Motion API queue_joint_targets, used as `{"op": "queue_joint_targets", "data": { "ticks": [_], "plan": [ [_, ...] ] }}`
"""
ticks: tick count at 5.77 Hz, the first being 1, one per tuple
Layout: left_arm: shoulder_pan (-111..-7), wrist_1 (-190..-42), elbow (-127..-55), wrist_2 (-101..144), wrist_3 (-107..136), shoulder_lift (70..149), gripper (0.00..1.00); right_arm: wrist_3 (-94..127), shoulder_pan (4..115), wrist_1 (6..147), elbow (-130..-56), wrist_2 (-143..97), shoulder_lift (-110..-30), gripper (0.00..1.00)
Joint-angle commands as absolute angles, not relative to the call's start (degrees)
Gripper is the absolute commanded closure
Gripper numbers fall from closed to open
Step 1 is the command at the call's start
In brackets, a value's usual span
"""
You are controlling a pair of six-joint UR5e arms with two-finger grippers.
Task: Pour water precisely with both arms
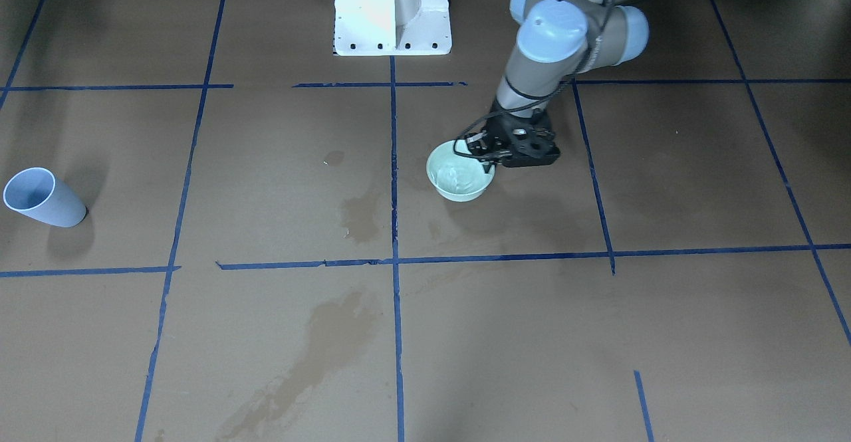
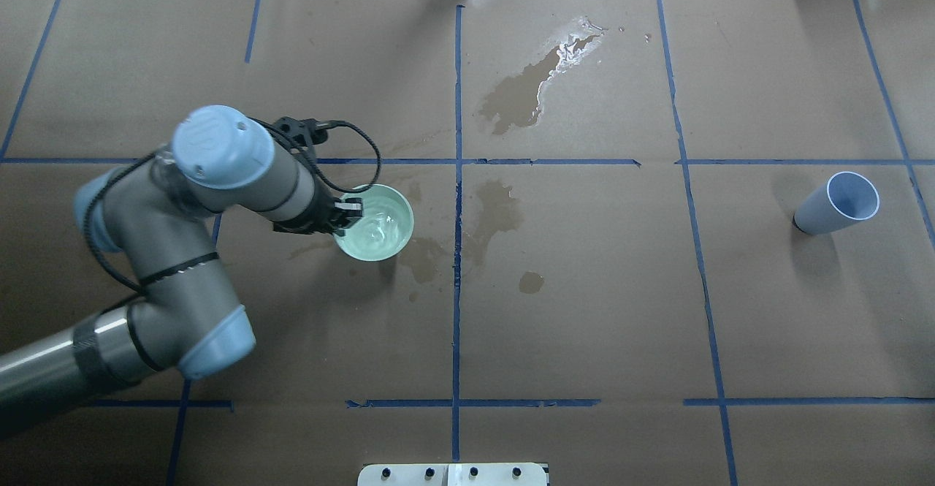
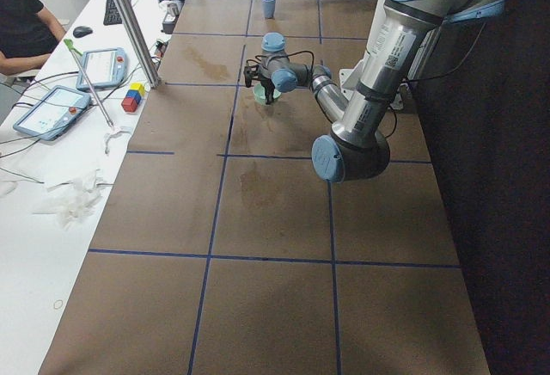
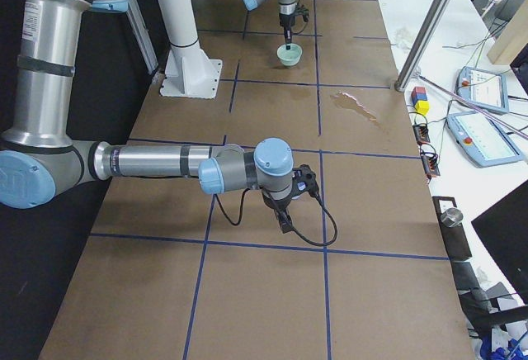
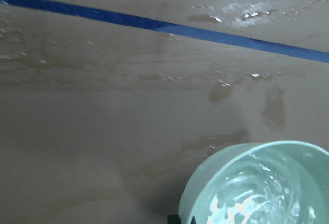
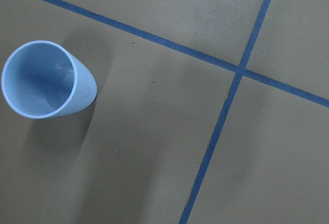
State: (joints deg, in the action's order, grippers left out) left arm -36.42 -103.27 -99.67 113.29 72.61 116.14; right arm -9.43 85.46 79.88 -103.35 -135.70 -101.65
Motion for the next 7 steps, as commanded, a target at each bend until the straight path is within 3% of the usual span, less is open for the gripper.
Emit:
{"op": "queue_joint_targets", "data": {
  "ticks": [1, 3, 7],
  "plan": [
    [-44.4, -107.6, -100.3, 123.8, 61.0, 107.1, 1.00, -9.3, 85.4, 79.7, -103.4, -135.7, -101.6, 0.00],
    [-52.4, -115.0, -99.1, 132.5, 50.8, 98.2, 1.00, -9.3, 85.3, 79.6, -103.3, -135.6, -101.6, 0.00],
    [-61.2, -115.4, -92.6, 137.9, 30.8, 91.9, 1.00, -9.3, 85.3, 79.5, -103.4, -135.8, -101.6, 0.00]
  ]
}}
